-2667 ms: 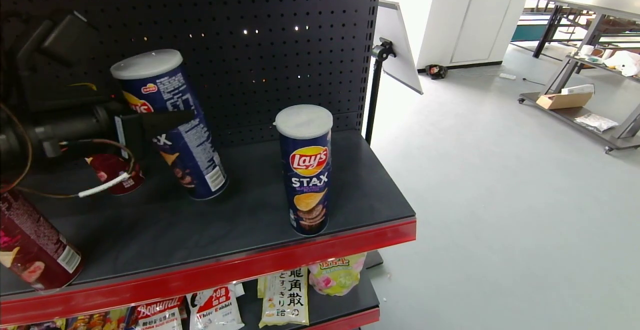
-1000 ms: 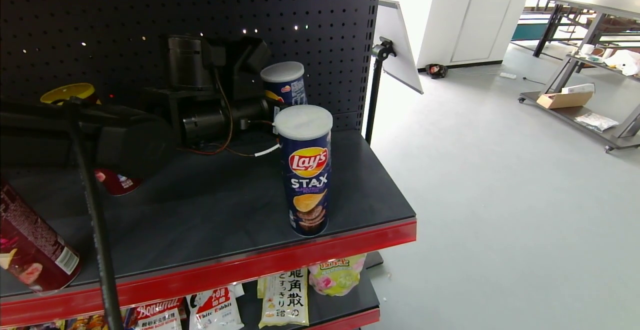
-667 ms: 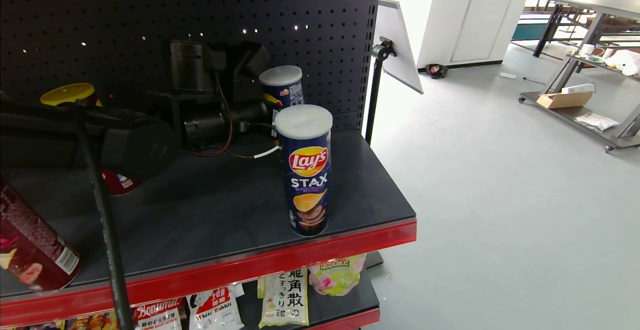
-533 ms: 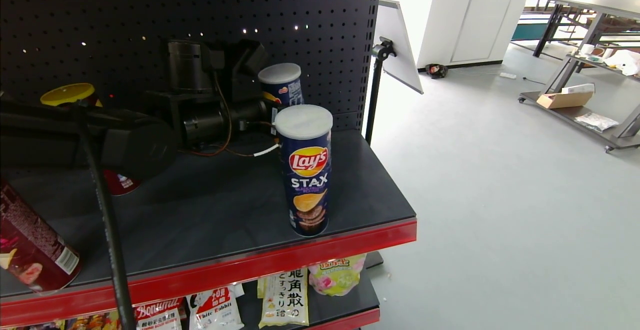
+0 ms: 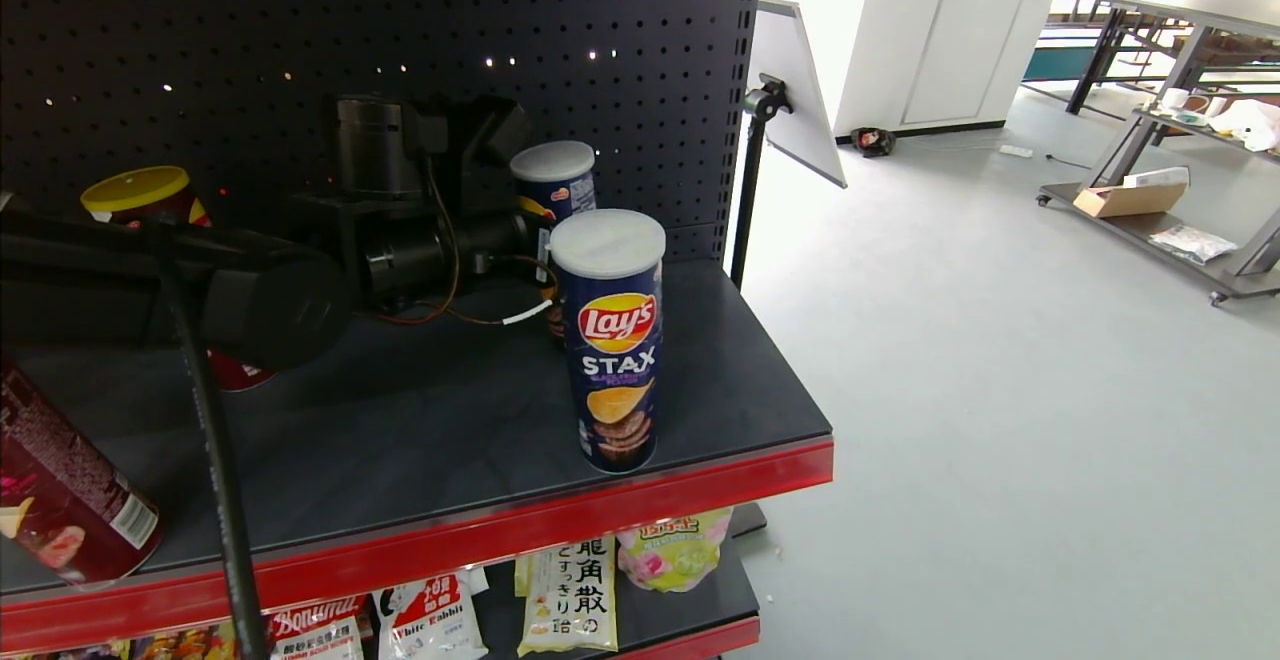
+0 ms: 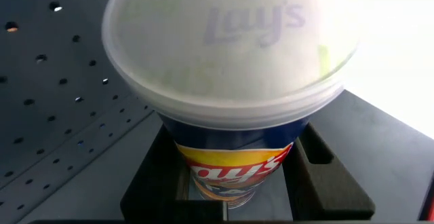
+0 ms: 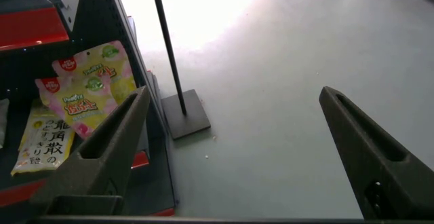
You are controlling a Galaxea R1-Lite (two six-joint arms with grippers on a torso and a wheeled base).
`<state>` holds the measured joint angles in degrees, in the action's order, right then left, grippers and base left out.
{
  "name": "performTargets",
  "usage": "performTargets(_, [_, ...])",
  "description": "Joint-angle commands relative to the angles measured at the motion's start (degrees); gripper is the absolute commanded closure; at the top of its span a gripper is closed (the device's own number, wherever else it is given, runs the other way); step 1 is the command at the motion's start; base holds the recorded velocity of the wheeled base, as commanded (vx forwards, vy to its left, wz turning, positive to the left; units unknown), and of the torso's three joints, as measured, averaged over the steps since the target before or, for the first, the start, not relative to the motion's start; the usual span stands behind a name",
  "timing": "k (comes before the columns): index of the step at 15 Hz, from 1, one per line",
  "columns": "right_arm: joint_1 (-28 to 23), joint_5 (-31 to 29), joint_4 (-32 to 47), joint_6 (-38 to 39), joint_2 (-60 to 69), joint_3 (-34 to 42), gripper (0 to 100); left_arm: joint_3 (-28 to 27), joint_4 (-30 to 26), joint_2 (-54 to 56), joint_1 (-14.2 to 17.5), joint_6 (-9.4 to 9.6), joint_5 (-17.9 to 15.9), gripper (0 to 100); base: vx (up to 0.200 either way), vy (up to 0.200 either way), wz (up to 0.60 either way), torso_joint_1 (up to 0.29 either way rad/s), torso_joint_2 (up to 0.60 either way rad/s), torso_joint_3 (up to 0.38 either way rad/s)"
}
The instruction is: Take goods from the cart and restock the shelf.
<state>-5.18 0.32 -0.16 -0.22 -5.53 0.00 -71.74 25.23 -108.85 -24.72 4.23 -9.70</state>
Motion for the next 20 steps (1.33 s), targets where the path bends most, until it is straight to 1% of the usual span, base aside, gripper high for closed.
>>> performTargets(1, [0.0,0.0,0.0,0.0,-0.1,0.0,0,0.1,-0.2,0.5,-0.2,-0.01,-0.1,100,0.0,0.0,0.0,0.0,0.0,0.0])
performTargets(5, [0.0,0.0,0.0,0.0,-0.1,0.0,0,0.1,-0.4,0.5,-0.3,-0.19,-0.2,100,0.0,0.0,0.0,0.0,0.0,0.0])
performTargets(8, [0.0,-0.1,0.0,0.0,-0.1,0.0,0,0.1,-1.1,0.4,-1.2,-0.28,-0.3,100,0.0,0.0,0.0,0.0,0.0,0.0])
performTargets(19, [0.0,0.0,0.0,0.0,-0.1,0.0,0,0.3,-0.8,0.2,-1.2,-0.01,-0.1,100,0.0,0.0,0.0,0.0,0.0,0.0])
performTargets(20, [0.0,0.0,0.0,0.0,-0.1,0.0,0,0.3,-0.8,0.2,-1.2,-0.01,-0.1,0,0.0,0.0,0.0,0.0,0.0,0.0])
